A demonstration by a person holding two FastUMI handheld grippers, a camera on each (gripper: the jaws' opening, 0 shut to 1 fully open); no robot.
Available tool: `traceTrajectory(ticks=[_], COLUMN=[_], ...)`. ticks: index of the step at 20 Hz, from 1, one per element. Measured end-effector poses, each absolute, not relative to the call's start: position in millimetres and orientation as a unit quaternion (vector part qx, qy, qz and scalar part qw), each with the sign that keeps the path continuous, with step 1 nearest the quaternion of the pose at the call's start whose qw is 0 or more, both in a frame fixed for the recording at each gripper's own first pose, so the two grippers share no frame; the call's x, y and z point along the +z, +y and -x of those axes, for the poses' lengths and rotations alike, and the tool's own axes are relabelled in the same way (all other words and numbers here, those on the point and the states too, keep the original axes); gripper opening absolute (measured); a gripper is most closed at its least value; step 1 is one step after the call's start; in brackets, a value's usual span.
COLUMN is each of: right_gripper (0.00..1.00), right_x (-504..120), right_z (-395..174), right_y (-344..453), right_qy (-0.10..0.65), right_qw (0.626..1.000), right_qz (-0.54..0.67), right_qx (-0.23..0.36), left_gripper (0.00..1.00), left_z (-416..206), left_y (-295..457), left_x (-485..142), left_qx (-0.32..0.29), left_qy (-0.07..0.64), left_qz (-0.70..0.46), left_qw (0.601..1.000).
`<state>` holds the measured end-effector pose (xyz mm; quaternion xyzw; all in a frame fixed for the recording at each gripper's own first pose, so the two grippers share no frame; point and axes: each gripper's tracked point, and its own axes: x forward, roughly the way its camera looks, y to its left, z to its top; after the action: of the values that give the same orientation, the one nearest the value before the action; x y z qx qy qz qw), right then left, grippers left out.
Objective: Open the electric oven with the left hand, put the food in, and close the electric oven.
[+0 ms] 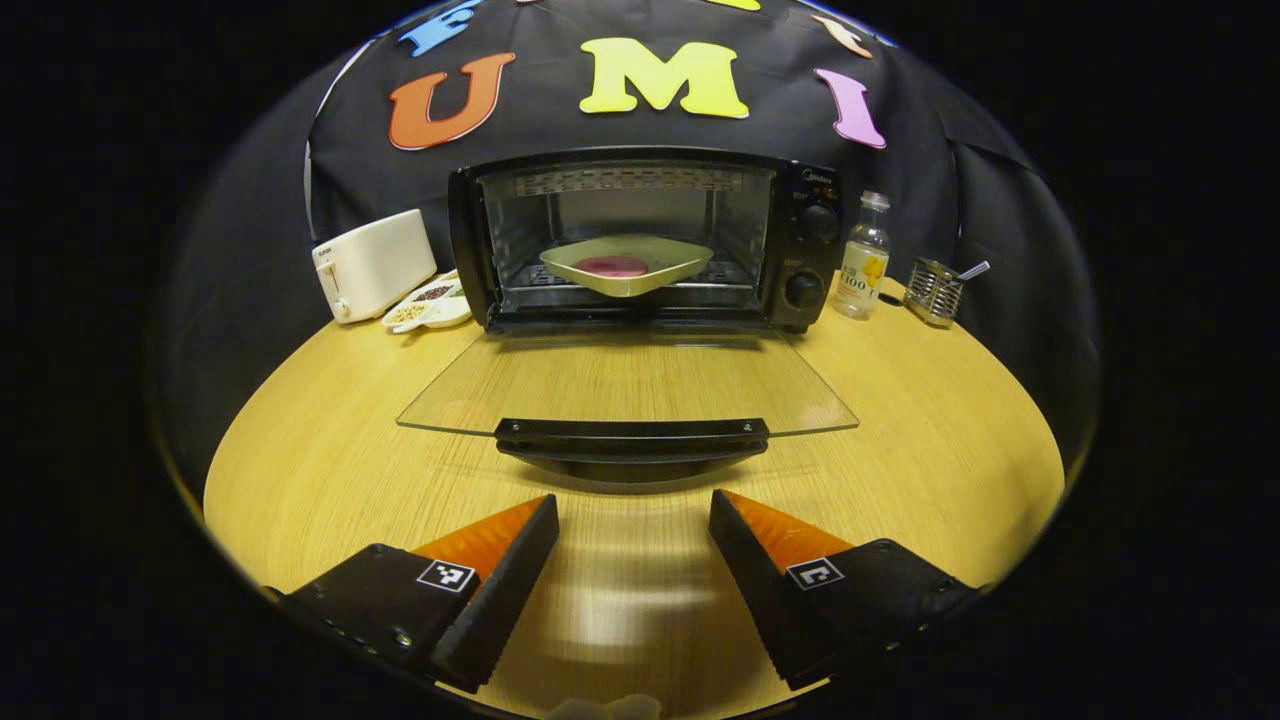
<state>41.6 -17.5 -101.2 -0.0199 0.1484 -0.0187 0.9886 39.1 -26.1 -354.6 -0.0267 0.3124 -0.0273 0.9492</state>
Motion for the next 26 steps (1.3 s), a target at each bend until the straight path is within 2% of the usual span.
traceTrajectory(ticks=[4, 5, 6, 12, 15, 16, 19, 26], right_gripper=[0.96, 0.96, 0.97, 0.97, 0.97, 1.00, 0.96, 0.97], right_x=[-104.1, -105.2, -106.5, -108.5, -107.2, -106.2, -109.4, -116.1], right_z=[-41.0, -41.0, -40.8, -42.5, -44.3, -44.4, -45.8, -46.2], right_y=[-22.6, -23.2, -22.6, -17.8, -15.6, -13.9, -13.0, -20.9], right_qy=[0.156, 0.158, 0.160, 0.167, 0.163, 0.161, 0.162, 0.160], right_qw=[0.987, 0.987, 0.986, 0.986, 0.986, 0.987, 0.987, 0.986], right_qz=[0.020, 0.021, 0.022, 0.014, 0.011, 0.009, -0.005, -0.037], right_qx=[-0.026, -0.027, -0.027, -0.023, -0.022, -0.020, -0.019, -0.033], left_gripper=[0.97, 1.00, 0.97, 0.97, 0.97, 0.97, 0.97, 0.97], left_z=[-48.1, -51.8, -53.2, -58.2, -68.0, -71.8, -88.4, -145.2], left_y=[-24.6, -24.3, -24.9, -24.5, -22.5, -21.7, -15.0, -12.8], left_x=[-359.1, -358.3, -360.4, -345.1, -325.9, -318.9, -298.8, -237.3], left_qx=[-0.027, -0.028, -0.032, -0.039, -0.041, -0.042, -0.038, -0.036], left_qy=[0.315, 0.313, 0.318, 0.305, 0.289, 0.282, 0.268, 0.216], left_qz=[0.020, 0.022, 0.023, 0.018, 0.017, 0.015, 0.011, 0.008], left_qw=[0.948, 0.949, 0.947, 0.951, 0.956, 0.958, 0.963, 0.976])
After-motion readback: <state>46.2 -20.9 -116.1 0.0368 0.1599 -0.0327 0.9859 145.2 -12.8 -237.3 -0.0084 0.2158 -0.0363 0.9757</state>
